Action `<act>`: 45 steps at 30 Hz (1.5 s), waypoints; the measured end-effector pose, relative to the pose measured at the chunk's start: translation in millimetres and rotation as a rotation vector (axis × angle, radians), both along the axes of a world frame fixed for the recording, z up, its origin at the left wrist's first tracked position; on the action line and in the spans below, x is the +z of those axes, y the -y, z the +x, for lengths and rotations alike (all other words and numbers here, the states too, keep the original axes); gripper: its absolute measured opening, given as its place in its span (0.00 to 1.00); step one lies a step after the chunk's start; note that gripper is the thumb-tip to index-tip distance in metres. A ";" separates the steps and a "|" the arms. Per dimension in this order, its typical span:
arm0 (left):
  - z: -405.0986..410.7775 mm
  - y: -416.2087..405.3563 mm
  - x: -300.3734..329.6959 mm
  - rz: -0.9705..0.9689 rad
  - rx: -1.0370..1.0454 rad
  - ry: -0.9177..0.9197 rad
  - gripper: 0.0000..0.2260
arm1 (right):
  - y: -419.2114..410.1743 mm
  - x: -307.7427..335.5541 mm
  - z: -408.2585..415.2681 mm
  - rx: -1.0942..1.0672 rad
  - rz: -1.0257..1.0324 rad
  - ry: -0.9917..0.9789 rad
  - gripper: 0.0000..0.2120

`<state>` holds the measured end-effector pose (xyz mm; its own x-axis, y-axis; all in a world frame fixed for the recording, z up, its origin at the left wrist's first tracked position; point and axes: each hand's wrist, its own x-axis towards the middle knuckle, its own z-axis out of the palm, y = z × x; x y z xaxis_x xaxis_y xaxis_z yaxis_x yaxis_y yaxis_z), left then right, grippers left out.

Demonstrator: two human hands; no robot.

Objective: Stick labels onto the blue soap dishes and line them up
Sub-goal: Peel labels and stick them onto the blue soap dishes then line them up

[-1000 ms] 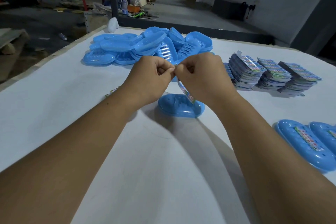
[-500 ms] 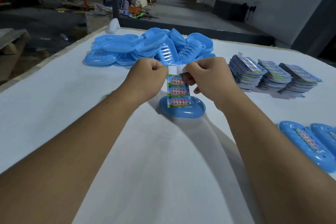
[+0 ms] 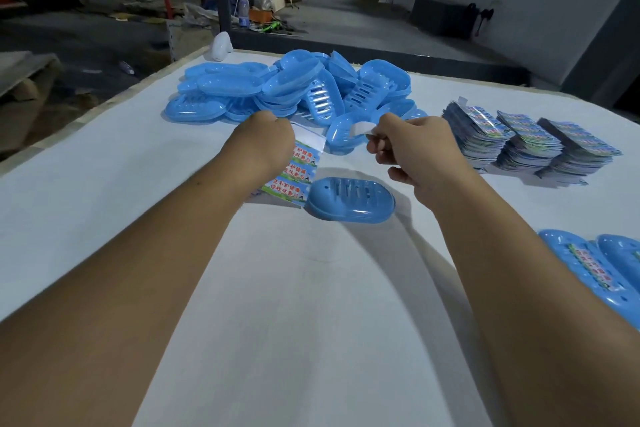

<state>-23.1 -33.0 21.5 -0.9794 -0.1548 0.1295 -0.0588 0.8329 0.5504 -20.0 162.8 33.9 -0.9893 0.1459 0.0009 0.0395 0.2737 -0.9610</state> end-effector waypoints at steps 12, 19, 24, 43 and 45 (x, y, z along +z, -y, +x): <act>6.5 31.8 -3.7 -0.407 0.205 0.004 0.09 | 5.2 -3.2 -0.7 0.035 0.066 -0.001 0.08; 11.8 3.3 3.9 0.323 -0.027 -0.188 0.13 | 15.1 -10.3 -2.2 -0.018 0.415 -0.257 0.16; 19.5 -13.2 1.3 0.539 -0.137 -0.079 0.06 | 22.9 -11.5 2.3 0.030 0.596 -0.445 0.15; 16.8 -13.5 1.7 0.635 -0.018 -0.071 0.10 | 22.2 -10.5 6.2 0.109 0.560 -0.484 0.09; 16.7 -14.1 2.1 0.649 -0.005 -0.058 0.12 | 18.7 -10.6 1.1 0.015 0.571 -0.456 0.09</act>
<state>-6.5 -18.9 23.7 -0.9745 -0.2153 0.0641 -0.0110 0.3307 0.9437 -18.9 144.1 23.3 -0.8742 -0.0143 0.4854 -0.3384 0.7348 -0.5879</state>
